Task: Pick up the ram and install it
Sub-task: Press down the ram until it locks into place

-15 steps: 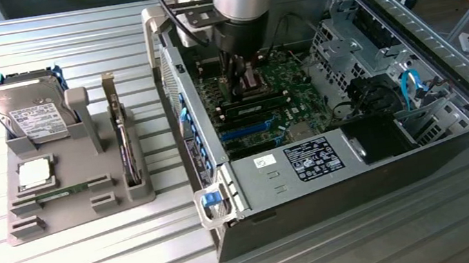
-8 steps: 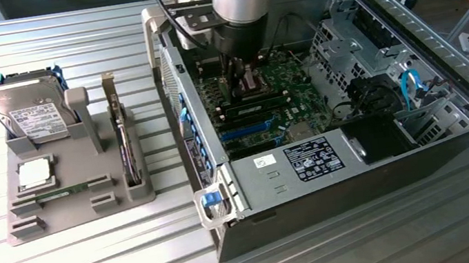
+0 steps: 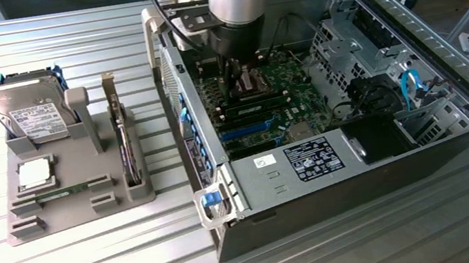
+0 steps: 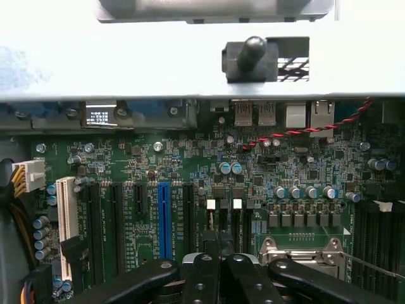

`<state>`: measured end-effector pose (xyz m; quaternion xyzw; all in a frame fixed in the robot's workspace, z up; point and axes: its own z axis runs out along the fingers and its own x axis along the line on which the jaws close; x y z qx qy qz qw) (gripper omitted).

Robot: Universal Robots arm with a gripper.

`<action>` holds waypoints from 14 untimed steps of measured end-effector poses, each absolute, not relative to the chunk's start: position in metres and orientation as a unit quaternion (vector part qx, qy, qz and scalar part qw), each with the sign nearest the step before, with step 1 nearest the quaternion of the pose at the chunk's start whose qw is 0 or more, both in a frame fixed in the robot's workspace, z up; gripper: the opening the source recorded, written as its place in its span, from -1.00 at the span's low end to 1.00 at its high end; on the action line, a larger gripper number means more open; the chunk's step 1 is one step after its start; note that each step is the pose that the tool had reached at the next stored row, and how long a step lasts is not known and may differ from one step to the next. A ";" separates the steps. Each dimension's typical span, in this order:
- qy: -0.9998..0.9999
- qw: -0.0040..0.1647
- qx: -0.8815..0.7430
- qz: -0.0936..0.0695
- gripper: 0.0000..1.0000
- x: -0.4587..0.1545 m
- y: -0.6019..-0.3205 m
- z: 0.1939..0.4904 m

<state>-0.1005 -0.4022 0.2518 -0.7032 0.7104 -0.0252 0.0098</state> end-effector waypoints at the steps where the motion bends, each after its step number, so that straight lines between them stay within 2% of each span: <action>1: 0.710 0.010 -0.703 -0.026 -0.79 -0.101 -0.402 0.250; 14: 0.710 0.014 -0.703 -0.029 -0.79 -0.105 -0.402 0.240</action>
